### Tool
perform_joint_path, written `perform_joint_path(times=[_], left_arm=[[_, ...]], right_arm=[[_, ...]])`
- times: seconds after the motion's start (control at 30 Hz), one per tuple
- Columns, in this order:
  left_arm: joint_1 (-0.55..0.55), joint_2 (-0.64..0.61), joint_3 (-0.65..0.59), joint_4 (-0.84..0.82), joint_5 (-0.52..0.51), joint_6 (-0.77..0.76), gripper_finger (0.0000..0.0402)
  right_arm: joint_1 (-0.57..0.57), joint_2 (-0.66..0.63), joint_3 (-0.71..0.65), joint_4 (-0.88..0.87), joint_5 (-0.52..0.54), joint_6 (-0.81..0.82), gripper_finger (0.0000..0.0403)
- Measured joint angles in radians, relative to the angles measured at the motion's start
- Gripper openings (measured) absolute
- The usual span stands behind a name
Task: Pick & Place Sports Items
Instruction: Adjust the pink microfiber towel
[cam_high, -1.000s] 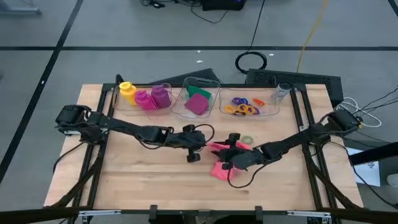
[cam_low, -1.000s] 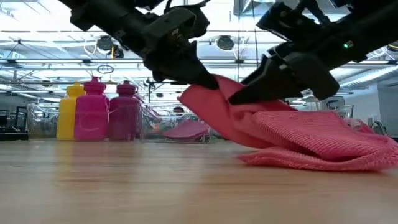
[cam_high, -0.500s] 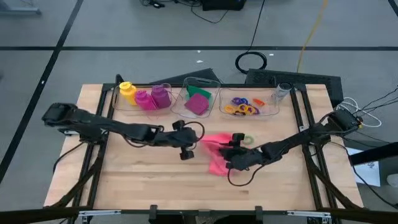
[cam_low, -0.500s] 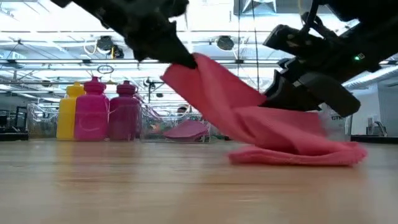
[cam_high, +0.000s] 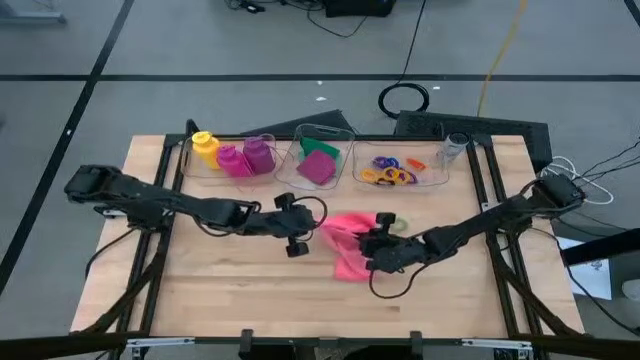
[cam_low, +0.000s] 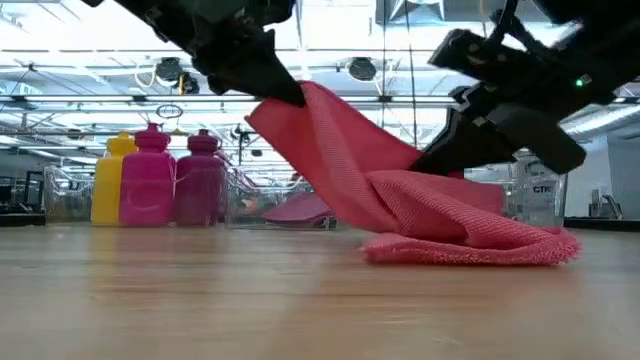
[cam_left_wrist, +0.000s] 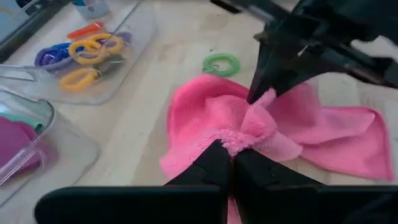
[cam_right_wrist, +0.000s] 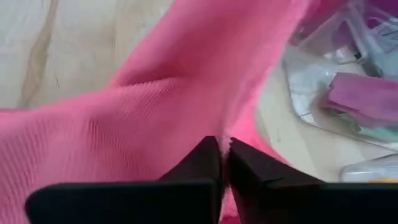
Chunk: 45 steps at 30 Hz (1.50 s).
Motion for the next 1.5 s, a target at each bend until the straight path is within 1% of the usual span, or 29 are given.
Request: perform_joint_path(times=[0.27, 0.4, 0.47, 0.57, 0.7, 0.83, 1.0, 1.1, 1.2, 1.3, 1.4, 1.5], left_arm=[[0.000, 0.000, 0.000, 0.021, -0.043, 0.052, 0.0000], [0.000, 0.000, 0.000, 0.061, -0.043, 0.103, 0.0000], [0.000, -0.008, 0.000, 0.078, -0.043, 0.128, 0.0000], [0.000, -0.041, 0.000, 0.079, -0.050, 0.148, 0.0000], [0.000, -0.106, 0.000, 0.056, -0.095, 0.178, 0.0000], [0.005, -0.181, 0.000, 0.006, -0.148, 0.199, 0.0000], [0.028, -0.234, 0.000, -0.050, -0.166, 0.211, 0.0000], [0.043, -0.244, 0.000, -0.065, -0.172, 0.234, 0.0000], [0.045, -0.245, 0.002, -0.070, -0.202, 0.273, 0.0000], [0.039, -0.245, 0.043, -0.136, -0.235, 0.284, 0.0000], [0.026, -0.243, 0.104, -0.222, -0.247, 0.252, 0.0000], [-0.006, -0.241, 0.130, -0.272, -0.249, 0.212, 0.0000]], right_arm=[[-0.020, -0.156, 0.000, -0.087, 0.002, -0.005, 0.0001], [-0.043, -0.202, 0.000, -0.111, 0.012, -0.075, 0.0000], [-0.050, -0.206, 0.000, -0.113, 0.058, -0.135, 0.0000], [-0.051, -0.207, 0.000, -0.109, 0.159, -0.227, 0.0000], [-0.040, -0.207, 0.003, -0.084, 0.250, -0.328, 0.0000], [-0.018, -0.208, 0.048, -0.095, 0.337, -0.430, 0.0000], [-0.006, -0.207, 0.135, -0.096, 0.399, -0.572, 0.0000], [-0.007, -0.207, 0.187, -0.096, 0.425, -0.665, 0.0000], [-0.007, -0.207, 0.223, -0.093, 0.464, -0.758, 0.0000], [-0.007, -0.207, 0.243, -0.088, 0.507, -0.836, 0.0000], [-0.007, -0.207, 0.251, -0.088, 0.526, -0.855, 0.0000], [0.004, -0.207, 0.251, -0.094, 0.525, -0.820, 0.0000]])
